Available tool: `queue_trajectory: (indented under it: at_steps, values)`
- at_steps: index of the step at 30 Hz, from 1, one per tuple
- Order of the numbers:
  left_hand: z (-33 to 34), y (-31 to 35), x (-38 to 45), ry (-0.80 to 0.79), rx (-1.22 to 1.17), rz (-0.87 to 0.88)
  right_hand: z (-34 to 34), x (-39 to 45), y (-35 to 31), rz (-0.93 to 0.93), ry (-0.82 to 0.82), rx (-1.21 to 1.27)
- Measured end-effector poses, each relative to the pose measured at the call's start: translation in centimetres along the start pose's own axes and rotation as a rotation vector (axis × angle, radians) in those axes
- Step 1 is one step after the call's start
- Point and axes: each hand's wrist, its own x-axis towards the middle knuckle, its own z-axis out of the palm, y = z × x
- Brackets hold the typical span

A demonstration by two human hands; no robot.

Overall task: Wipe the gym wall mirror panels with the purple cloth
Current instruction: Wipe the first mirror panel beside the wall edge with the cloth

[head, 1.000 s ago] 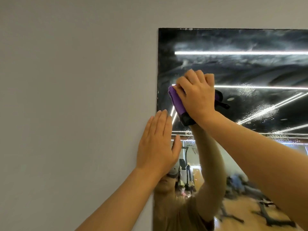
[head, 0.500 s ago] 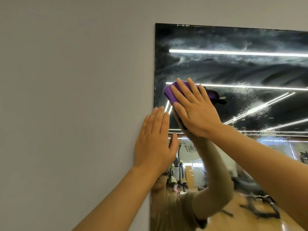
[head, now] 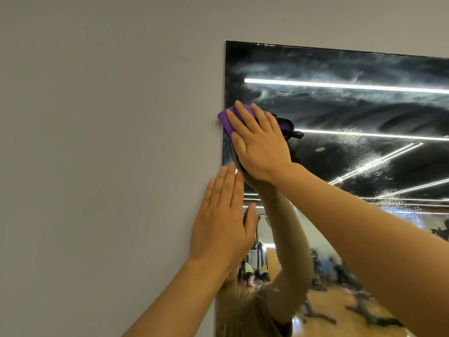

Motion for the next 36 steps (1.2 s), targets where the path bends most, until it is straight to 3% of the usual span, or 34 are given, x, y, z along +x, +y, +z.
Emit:
queue_trajectory:
  at_steps: [4, 8, 10, 13, 16, 19, 21, 25, 27, 33, 36]
  values:
    - [0.0, -0.1, -0.2, 0.007, 0.012, 0.021, -0.4, -0.6, 1.5, -0.107, -0.015, 0.004]
    - [-0.1, -0.1, -0.1, -0.009, 0.019, 0.011, -0.7, 1.3, 2.8, 0.188, 0.050, -0.047]
    - [-0.2, -0.1, -0.1, -0.029, 0.011, 0.003, -0.1, 1.5, 2.1, 0.230, 0.088, -0.127]
    - [-0.2, -0.1, -0.1, -0.043, 0.013, 0.001, 0.2, 0.8, 1.6, 0.134, 0.138, -0.153]
    - [-0.3, -0.1, -0.2, -0.050, 0.008, -0.001, -0.5, -0.1, 2.4, -0.076, 0.041, -0.037]
    - [-0.2, 0.1, -0.2, -0.048, 0.013, 0.003, -0.8, -0.5, 3.2, -0.131, -0.010, 0.023]
    - [-0.2, 0.1, -0.2, -0.049, 0.024, 0.005, -0.6, 0.1, 3.4, -0.076, 0.005, 0.007]
    - [-0.5, 0.0, -0.2, -0.062, 0.055, 0.005, -0.8, 1.3, 3.8, 0.281, 0.044, -0.009]
    - [-0.6, 0.0, -0.1, -0.080, 0.059, -0.002, -0.6, 1.3, 3.3, 0.345, 0.053, 0.010]
    - [-0.7, 0.4, -0.1, -0.145, 0.036, -0.033, -0.7, 1.1, 2.4, -0.101, -0.015, 0.048]
    - [-0.8, 1.0, 0.0, -0.166, -0.006, -0.064, -1.1, 2.0, 4.6, 0.107, 0.037, 0.042]
